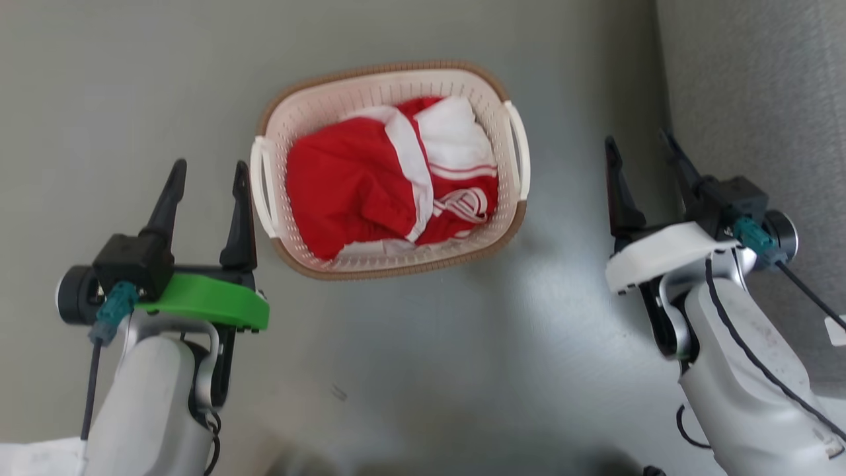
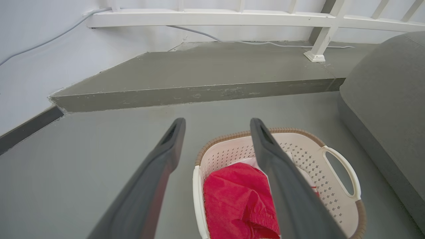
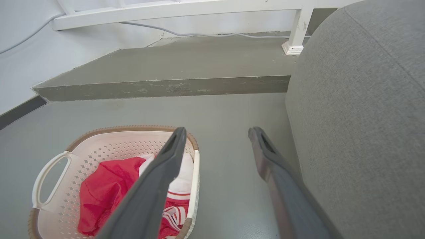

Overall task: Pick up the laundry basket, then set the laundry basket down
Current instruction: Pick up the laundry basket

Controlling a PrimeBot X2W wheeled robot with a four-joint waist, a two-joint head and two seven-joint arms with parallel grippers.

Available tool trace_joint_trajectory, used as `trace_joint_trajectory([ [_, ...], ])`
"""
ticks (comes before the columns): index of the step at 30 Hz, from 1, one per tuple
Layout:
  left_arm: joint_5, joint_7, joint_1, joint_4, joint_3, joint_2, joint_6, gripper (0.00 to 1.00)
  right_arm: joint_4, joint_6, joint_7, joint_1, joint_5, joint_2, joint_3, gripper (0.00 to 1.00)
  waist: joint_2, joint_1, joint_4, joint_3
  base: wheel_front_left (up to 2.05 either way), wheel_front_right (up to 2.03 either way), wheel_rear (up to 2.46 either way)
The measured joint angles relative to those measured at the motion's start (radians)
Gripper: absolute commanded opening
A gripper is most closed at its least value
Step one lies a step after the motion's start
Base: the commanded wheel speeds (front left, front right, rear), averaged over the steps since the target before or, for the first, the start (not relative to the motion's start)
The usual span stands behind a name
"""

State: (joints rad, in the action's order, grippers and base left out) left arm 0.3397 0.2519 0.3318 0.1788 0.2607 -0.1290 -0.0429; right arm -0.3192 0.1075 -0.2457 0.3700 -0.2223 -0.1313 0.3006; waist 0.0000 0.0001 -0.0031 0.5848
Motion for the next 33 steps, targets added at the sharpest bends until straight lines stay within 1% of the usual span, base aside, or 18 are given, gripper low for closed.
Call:
trace_joint_trajectory([
  [10,0.000,0.000,0.090,0.022,0.002,0.002,0.021,1.00,-0.021,0.000,0.000,0.091,0.011,0.014,0.018,1.00,0.0000,0.0000,-0.004,0.124,0.00,0.00,0.00],
  [16,0.007,-0.005,0.144,0.076,0.001,0.004,0.034,1.00,-0.049,-0.003,0.000,0.142,0.012,0.031,0.038,1.00,0.0000,0.0000,-0.006,0.188,0.00,0.00,0.00],
  [19,0.009,-0.014,0.171,0.115,-0.003,0.002,0.034,1.00,-0.073,-0.012,0.000,0.173,0.013,0.040,0.053,1.00,0.0000,0.0000,-0.008,0.215,0.00,0.00,0.00],
  [21,0.011,-0.023,0.191,0.159,-0.007,-0.006,0.044,1.00,-0.107,-0.024,0.000,0.203,0.012,0.047,0.066,1.00,0.0000,-0.0001,-0.013,0.236,0.00,0.00,0.00],
  [30,0.024,-0.059,0.253,0.275,-0.010,-0.017,0.064,1.00,-0.207,-0.049,0.003,0.257,-0.003,0.062,0.102,1.00,0.0000,0.0000,-0.036,0.265,0.00,0.00,0.00],
  [33,0.025,-0.072,0.280,0.318,-0.003,-0.021,0.083,1.00,-0.244,-0.058,0.006,0.280,-0.007,0.063,0.114,1.00,0.0000,-0.0001,-0.040,0.272,0.00,0.00,0.00],
])
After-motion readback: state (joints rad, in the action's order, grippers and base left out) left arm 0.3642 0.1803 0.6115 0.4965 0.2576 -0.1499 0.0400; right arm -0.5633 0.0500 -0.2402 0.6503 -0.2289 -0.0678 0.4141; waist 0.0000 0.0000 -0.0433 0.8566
